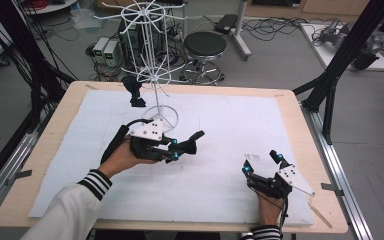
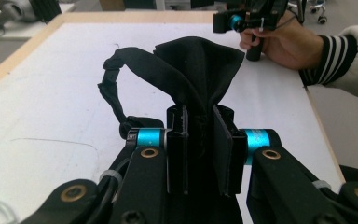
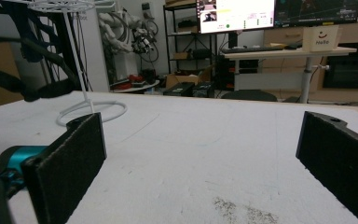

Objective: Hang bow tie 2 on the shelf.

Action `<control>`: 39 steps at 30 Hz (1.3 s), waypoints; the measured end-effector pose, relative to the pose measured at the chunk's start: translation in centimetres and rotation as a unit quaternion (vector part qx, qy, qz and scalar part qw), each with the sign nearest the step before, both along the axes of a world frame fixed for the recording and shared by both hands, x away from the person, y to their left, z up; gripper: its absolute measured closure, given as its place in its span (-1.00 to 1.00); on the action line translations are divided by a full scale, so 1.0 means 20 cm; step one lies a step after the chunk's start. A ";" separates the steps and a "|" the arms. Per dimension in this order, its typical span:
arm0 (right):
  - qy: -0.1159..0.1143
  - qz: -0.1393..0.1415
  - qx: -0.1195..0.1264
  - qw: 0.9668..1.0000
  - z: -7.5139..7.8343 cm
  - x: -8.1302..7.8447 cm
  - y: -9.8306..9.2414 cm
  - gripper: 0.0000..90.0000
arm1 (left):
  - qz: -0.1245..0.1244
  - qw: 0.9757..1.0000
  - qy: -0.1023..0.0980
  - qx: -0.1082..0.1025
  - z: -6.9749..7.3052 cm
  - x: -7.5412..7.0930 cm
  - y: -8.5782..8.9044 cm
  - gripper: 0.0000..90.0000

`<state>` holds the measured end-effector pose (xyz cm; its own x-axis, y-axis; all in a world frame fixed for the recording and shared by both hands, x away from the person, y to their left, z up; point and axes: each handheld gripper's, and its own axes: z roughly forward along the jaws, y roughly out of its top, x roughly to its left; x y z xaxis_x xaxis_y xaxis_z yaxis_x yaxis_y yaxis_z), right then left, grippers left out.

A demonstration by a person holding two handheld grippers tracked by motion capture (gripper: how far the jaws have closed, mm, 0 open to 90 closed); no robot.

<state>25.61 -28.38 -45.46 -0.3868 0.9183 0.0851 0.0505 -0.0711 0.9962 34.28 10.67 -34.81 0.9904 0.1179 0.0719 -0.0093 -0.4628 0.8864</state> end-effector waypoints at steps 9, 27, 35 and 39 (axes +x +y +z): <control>-0.001 0.001 -0.003 1.000 0.00 0.00 0.00 -0.99 | 0.025 0.999 -0.017 -0.027 0.06 0.00 0.12 0.70; -0.001 0.000 -0.005 1.000 0.00 0.00 0.00 -0.99 | 0.050 0.997 -0.039 -0.054 0.14 0.00 0.25 0.70; 0.002 0.000 -0.004 1.000 0.00 0.00 0.01 -0.99 | 0.058 0.995 -0.048 -0.066 0.17 0.00 0.30 0.70; 0.002 0.000 -0.004 1.000 0.00 0.00 0.01 -0.99 | 0.059 0.994 -0.052 -0.071 0.19 0.00 0.30 0.70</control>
